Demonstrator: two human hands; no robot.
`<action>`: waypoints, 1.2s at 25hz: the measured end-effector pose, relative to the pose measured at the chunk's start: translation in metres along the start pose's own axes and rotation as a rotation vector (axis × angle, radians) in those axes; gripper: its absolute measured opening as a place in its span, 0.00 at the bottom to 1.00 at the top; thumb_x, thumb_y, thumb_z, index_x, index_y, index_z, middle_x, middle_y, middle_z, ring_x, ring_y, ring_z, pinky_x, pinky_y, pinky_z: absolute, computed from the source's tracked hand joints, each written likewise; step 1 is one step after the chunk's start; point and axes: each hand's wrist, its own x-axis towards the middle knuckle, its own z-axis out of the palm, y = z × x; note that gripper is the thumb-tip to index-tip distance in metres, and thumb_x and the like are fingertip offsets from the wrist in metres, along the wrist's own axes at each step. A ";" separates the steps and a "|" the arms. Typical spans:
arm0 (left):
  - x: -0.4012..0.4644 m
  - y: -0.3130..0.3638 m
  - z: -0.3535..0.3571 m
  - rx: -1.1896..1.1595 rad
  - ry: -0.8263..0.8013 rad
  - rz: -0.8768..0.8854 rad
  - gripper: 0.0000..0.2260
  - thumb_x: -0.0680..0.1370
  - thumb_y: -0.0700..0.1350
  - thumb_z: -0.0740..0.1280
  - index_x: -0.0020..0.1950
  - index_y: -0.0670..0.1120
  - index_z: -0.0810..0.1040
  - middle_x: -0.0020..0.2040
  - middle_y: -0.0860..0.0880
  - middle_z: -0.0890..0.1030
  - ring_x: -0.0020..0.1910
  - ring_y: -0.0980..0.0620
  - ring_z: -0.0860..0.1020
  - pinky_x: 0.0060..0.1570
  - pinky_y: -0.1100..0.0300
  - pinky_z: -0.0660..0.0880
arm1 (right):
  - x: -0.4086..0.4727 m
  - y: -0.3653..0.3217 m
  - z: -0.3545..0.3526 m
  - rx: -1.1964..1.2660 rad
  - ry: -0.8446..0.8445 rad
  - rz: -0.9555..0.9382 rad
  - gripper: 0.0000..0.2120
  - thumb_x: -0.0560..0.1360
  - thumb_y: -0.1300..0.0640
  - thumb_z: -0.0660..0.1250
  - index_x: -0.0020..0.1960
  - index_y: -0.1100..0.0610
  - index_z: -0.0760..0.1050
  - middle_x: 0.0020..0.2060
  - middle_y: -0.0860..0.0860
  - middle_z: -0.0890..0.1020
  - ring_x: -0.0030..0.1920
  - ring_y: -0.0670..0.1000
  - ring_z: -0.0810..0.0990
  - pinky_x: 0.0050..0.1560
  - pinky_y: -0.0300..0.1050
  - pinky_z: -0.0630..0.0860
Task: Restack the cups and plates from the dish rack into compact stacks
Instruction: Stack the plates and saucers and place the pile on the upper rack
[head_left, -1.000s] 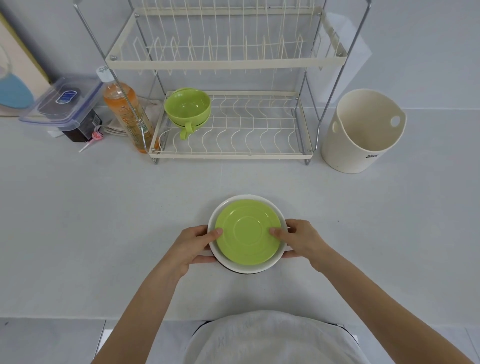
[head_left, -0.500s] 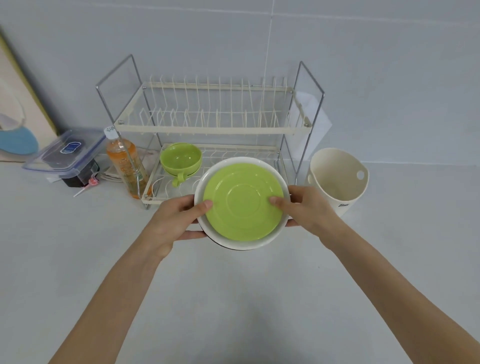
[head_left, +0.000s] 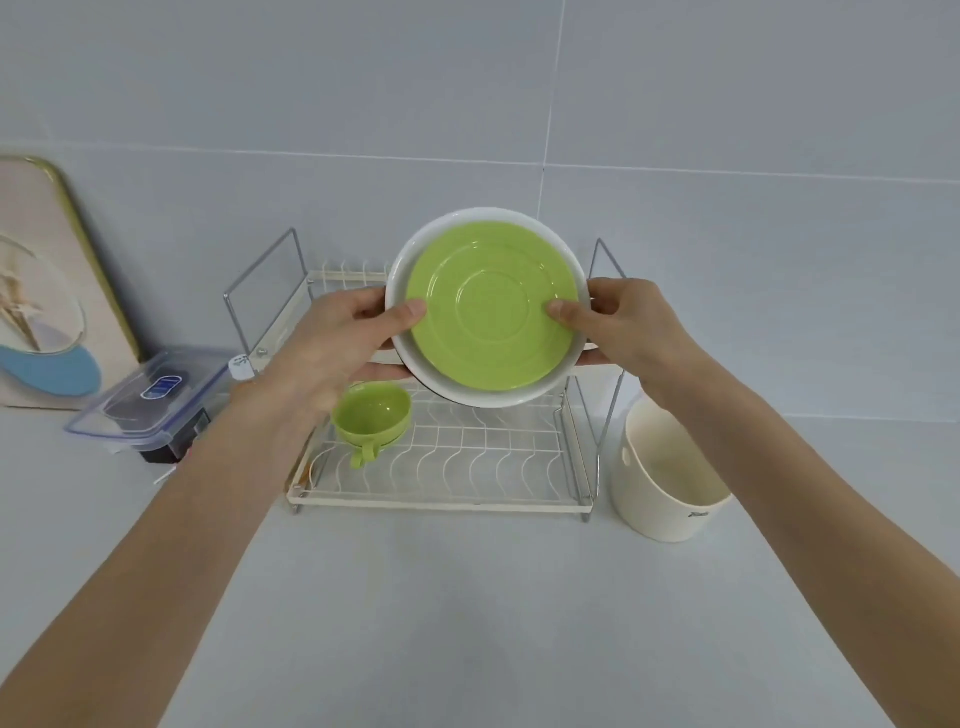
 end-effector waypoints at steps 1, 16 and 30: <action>0.011 0.005 0.000 0.010 -0.004 0.016 0.04 0.75 0.43 0.66 0.48 0.47 0.78 0.45 0.49 0.80 0.42 0.53 0.80 0.32 0.65 0.80 | 0.009 -0.003 0.000 0.006 0.011 -0.016 0.07 0.73 0.58 0.67 0.50 0.59 0.76 0.46 0.56 0.81 0.43 0.53 0.81 0.40 0.41 0.83; 0.159 -0.020 0.036 0.005 -0.108 -0.105 0.11 0.75 0.40 0.65 0.57 0.47 0.75 0.44 0.52 0.80 0.44 0.55 0.78 0.46 0.56 0.78 | 0.129 0.047 0.002 0.023 0.163 0.112 0.14 0.73 0.60 0.66 0.57 0.64 0.75 0.47 0.57 0.79 0.48 0.57 0.79 0.49 0.53 0.80; 0.167 -0.046 0.051 0.237 -0.179 -0.193 0.17 0.76 0.43 0.65 0.64 0.41 0.73 0.54 0.44 0.78 0.50 0.48 0.78 0.48 0.56 0.76 | 0.149 0.073 0.005 -0.211 0.007 0.431 0.17 0.75 0.60 0.62 0.61 0.66 0.69 0.49 0.60 0.75 0.46 0.59 0.76 0.38 0.46 0.77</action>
